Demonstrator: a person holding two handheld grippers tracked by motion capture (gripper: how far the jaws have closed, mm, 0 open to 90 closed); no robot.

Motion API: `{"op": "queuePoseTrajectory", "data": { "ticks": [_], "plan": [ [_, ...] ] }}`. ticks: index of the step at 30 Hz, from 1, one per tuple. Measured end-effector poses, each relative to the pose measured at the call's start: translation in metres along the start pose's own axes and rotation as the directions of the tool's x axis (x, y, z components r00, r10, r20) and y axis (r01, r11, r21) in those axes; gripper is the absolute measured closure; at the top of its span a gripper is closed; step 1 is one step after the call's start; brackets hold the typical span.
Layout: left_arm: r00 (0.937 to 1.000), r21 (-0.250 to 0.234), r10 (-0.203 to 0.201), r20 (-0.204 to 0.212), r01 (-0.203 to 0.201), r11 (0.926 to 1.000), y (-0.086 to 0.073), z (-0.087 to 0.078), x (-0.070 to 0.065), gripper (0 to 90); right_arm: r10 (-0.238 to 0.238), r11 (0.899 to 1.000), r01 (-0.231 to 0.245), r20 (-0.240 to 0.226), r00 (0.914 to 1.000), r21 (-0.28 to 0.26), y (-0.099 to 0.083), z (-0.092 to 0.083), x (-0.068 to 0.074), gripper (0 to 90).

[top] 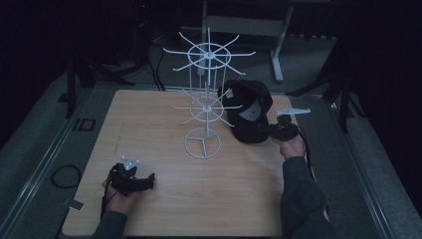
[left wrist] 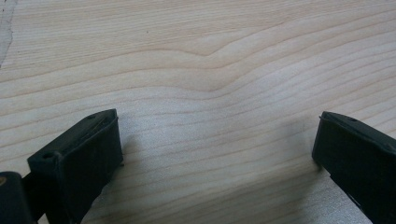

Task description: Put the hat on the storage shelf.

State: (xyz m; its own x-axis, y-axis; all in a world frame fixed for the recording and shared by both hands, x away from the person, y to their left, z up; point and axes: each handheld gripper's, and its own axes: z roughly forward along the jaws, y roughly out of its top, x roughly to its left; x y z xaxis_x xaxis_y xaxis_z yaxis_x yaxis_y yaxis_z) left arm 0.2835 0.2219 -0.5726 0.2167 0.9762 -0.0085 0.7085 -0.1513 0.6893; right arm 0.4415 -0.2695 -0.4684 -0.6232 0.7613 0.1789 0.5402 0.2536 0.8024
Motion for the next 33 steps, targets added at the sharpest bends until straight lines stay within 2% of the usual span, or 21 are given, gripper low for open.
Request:
{"op": "queuePoseTrajectory", "data": {
  "ticks": [12, 23, 33],
  "plan": [
    [1.0000, 0.000, 0.000, 0.000, 0.000, 1.0000, 0.000, 0.000, 0.000, 1.5, -0.051, 0.999, 0.052, 0.048, 0.9975, -0.008, 0.016, 0.003, 0.003, 86.6],
    [1.0000, 0.000, 0.000, 0.000, 0.000, 1.0000, 0.000, 0.000, 0.000, 1.5, -0.109, 0.994, 0.108, 0.080, 0.9908, 0.014, 0.032, 0.003, 0.008, 86.6],
    [1.0000, 0.000, 0.000, 0.000, 0.000, 1.0000, 0.000, 0.000, 0.000, 1.5, -0.116, 0.993, 0.116, 0.087, 0.9895, -0.005, 0.040, -0.001, 0.009, 86.6]
  ]
}}
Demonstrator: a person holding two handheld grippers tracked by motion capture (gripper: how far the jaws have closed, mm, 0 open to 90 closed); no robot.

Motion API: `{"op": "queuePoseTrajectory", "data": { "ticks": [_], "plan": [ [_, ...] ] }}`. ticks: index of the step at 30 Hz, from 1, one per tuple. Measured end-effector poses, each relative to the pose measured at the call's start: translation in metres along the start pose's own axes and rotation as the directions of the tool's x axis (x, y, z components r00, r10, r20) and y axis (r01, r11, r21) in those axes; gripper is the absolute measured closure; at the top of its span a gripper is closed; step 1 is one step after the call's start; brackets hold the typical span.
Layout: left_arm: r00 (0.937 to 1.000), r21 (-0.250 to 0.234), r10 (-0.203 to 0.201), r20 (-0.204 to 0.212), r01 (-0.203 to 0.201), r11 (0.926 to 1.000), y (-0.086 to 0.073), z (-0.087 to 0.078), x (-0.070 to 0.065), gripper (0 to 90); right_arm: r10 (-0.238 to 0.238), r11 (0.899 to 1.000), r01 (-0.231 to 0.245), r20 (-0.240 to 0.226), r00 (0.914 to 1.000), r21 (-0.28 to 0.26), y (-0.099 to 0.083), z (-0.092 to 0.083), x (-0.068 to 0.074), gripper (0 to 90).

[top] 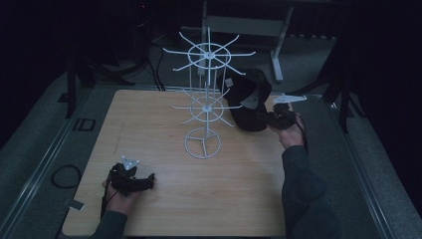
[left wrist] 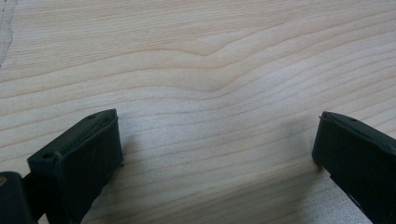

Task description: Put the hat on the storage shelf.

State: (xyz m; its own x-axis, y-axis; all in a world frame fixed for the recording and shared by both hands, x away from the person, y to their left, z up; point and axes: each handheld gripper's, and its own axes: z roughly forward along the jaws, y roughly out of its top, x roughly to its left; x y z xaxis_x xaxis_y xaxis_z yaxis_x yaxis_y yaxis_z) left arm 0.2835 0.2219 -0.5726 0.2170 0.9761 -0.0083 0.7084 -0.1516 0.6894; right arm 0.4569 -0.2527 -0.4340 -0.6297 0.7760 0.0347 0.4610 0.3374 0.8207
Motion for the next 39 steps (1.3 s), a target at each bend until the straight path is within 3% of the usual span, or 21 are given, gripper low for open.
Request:
{"op": "queuePoseTrajectory", "data": {
  "ticks": [39],
  "plan": [
    [1.0000, 0.001, 0.000, 0.001, 0.000, 1.0000, 0.000, 0.000, 0.000, 1.5, -0.033, 0.993, 0.032, -0.004, 0.9995, -0.112, 0.021, -0.020, 0.015, 86.6]
  ]
}}
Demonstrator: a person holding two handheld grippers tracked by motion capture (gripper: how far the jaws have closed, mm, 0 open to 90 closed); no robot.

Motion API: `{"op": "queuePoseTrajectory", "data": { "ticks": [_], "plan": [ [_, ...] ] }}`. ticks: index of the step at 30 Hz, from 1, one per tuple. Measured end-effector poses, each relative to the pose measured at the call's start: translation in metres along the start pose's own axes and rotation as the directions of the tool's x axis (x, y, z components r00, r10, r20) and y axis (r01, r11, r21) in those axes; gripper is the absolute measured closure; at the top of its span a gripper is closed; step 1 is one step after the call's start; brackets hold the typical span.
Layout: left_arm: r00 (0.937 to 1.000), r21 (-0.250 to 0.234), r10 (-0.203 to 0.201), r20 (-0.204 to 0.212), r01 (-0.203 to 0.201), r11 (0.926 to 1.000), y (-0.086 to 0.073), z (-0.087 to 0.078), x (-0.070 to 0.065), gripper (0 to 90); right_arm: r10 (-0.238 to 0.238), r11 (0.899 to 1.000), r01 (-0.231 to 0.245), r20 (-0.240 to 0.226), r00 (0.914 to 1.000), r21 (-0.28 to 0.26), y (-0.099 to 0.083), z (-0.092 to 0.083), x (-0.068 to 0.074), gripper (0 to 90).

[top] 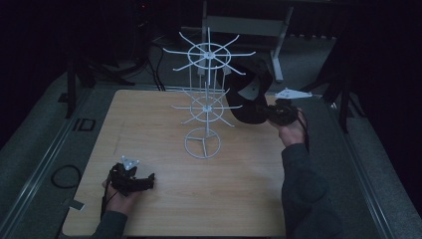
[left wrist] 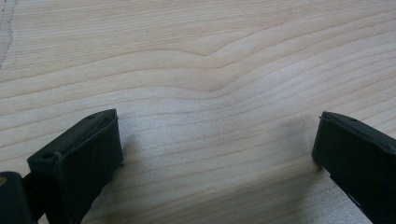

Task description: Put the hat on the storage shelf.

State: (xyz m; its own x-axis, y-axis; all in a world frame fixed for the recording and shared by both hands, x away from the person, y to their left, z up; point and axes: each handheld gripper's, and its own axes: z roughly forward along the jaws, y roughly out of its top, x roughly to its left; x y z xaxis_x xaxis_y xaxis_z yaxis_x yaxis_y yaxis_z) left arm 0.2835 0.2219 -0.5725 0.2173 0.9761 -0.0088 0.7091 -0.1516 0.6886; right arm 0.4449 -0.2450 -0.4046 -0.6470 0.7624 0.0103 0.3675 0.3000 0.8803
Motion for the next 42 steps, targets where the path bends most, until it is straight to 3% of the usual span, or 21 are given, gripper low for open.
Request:
{"op": "queuePoseTrajectory", "data": {
  "ticks": [42],
  "plan": [
    [1.0000, -0.001, -0.002, 0.000, 0.002, 1.0000, 0.000, 0.000, 0.000, 1.5, -0.012, 0.995, 0.010, -0.018, 0.9998, -0.100, 0.011, -0.016, 0.007, 86.6]
  ]
}}
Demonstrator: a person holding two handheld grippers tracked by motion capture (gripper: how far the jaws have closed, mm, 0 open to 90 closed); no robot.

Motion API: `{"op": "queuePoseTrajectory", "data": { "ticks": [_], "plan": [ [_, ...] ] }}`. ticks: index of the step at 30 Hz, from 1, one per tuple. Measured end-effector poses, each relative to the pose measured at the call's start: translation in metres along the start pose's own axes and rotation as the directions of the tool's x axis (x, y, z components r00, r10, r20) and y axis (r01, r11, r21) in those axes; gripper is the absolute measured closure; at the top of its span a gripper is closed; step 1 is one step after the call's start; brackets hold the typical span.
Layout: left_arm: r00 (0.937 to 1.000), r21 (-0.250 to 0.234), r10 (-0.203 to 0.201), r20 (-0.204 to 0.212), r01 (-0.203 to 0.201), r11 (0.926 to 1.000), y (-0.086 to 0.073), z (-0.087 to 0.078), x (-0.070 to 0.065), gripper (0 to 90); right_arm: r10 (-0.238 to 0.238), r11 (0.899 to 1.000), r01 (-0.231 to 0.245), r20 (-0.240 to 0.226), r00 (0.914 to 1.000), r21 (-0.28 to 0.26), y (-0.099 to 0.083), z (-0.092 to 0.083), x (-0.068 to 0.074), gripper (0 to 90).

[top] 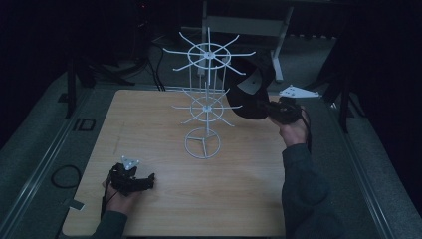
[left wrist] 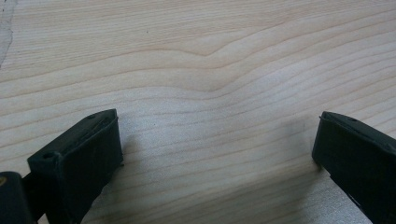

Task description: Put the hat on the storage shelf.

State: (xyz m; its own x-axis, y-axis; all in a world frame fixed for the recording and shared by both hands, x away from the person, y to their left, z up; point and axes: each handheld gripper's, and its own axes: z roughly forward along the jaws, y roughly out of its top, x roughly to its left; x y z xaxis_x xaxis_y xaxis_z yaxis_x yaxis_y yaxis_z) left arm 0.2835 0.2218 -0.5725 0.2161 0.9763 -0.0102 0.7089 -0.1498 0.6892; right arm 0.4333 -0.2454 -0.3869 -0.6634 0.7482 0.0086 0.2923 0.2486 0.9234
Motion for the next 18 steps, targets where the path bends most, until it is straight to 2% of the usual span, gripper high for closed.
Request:
{"op": "queuePoseTrajectory", "data": {
  "ticks": [18],
  "plan": [
    [1.0000, 0.000, 0.001, 0.000, -0.001, 1.0000, 0.0000, 0.0000, 0.0001, 1.5, -0.007, 0.999, 0.007, 0.003, 1.0000, -0.035, 0.0068, -0.0066, 0.0004, 86.6]
  ]
}}
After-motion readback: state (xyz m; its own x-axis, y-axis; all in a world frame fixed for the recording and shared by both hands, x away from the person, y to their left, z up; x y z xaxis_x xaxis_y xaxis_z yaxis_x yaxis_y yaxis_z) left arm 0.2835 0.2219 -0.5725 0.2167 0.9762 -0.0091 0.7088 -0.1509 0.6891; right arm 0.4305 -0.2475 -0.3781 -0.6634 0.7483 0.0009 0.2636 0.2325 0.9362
